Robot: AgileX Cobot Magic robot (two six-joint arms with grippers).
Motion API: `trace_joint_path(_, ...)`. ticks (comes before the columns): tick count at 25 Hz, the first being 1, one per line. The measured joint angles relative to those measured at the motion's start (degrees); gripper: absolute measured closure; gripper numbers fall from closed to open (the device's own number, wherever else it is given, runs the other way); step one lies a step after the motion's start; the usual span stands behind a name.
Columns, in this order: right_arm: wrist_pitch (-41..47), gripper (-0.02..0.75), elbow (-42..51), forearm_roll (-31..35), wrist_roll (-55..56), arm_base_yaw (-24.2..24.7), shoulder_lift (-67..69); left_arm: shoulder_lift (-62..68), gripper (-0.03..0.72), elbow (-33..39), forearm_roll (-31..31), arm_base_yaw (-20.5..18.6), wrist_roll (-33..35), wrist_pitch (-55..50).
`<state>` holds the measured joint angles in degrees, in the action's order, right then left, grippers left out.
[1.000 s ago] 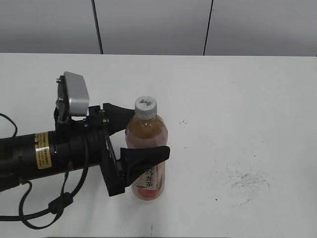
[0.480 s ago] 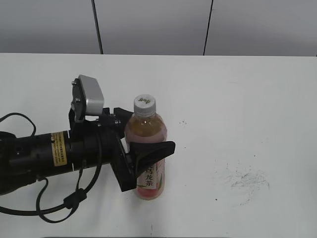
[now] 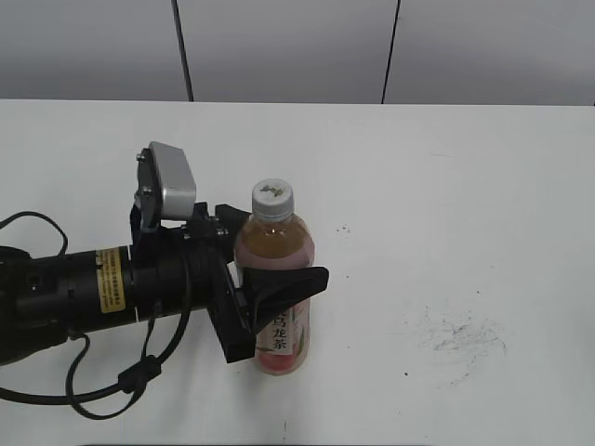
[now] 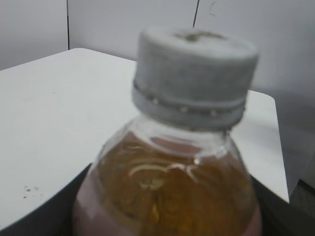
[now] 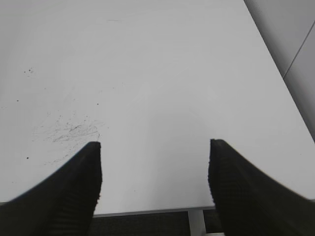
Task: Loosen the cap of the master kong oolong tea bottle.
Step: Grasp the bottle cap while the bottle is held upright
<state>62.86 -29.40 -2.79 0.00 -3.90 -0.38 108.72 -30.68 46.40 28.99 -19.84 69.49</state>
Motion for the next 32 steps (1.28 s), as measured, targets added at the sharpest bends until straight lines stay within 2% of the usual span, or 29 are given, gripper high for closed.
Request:
trace_joint_path(20,0.00,0.230,0.00,0.00,0.00,0.00,0.00,0.00,0.244,0.00,0.29,0.00,0.11,0.04)
trace_joint_path(24,-1.13,0.252,-0.66,0.57,-0.53,0.00,0.38,0.00,0.244,0.00,0.29,0.00,0.11,0.04)
trace_joint_path(27,-4.94,0.290,-2.78,4.15,-7.11,0.00,6.22,0.00,0.244,0.00,0.29,0.00,0.11,0.04)
trace_joint_path(32,-6.89,0.318,-8.41,15.31,-20.37,0.00,21.93,0.00,0.244,0.00,0.29,0.00,0.11,0.04)
